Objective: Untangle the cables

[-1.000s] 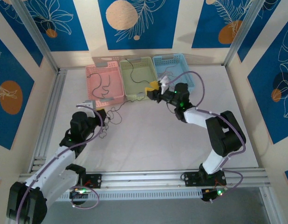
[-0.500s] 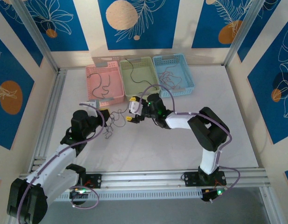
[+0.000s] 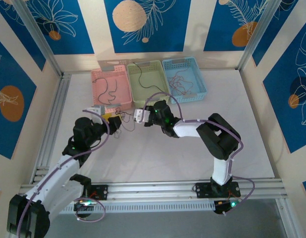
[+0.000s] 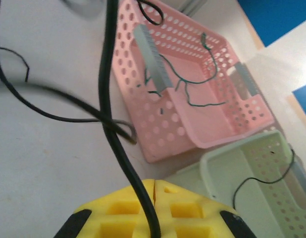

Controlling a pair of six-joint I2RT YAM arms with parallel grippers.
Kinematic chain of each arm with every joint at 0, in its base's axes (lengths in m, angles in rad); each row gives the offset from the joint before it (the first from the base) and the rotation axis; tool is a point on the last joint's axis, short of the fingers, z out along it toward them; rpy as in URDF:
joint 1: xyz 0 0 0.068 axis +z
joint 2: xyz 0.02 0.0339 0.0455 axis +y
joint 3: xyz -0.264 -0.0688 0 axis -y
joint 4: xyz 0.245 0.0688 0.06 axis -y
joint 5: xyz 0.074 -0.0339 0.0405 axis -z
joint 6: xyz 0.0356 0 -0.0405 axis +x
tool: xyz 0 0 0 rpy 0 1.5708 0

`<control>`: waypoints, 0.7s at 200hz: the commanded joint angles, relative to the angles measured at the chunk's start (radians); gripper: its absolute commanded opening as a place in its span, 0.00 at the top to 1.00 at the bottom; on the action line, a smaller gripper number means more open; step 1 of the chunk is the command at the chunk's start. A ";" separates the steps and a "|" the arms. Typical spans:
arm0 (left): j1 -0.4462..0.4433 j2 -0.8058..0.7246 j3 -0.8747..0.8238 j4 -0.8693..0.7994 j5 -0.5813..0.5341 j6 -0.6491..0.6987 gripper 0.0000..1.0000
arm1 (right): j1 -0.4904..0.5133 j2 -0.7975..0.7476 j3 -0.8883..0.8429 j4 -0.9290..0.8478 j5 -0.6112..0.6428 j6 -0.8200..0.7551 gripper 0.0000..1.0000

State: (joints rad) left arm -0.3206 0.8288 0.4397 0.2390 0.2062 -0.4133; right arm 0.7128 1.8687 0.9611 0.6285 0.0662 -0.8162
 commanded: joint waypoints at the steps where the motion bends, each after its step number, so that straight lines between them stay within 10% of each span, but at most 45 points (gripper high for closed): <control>1: 0.006 -0.022 0.003 0.005 0.019 -0.005 0.26 | -0.010 -0.006 0.005 0.040 0.018 -0.006 1.00; 38: 0.006 -0.056 -0.032 0.045 0.036 -0.014 0.09 | -0.024 -0.020 0.027 -0.027 -0.018 0.049 1.00; 140: -0.053 0.198 -0.014 0.248 0.143 -0.048 0.09 | -0.039 -0.055 0.025 -0.066 -0.089 0.107 1.00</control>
State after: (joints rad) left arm -0.3462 0.9813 0.3950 0.4194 0.3298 -0.4652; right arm 0.6800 1.8641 0.9630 0.5636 0.0154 -0.7330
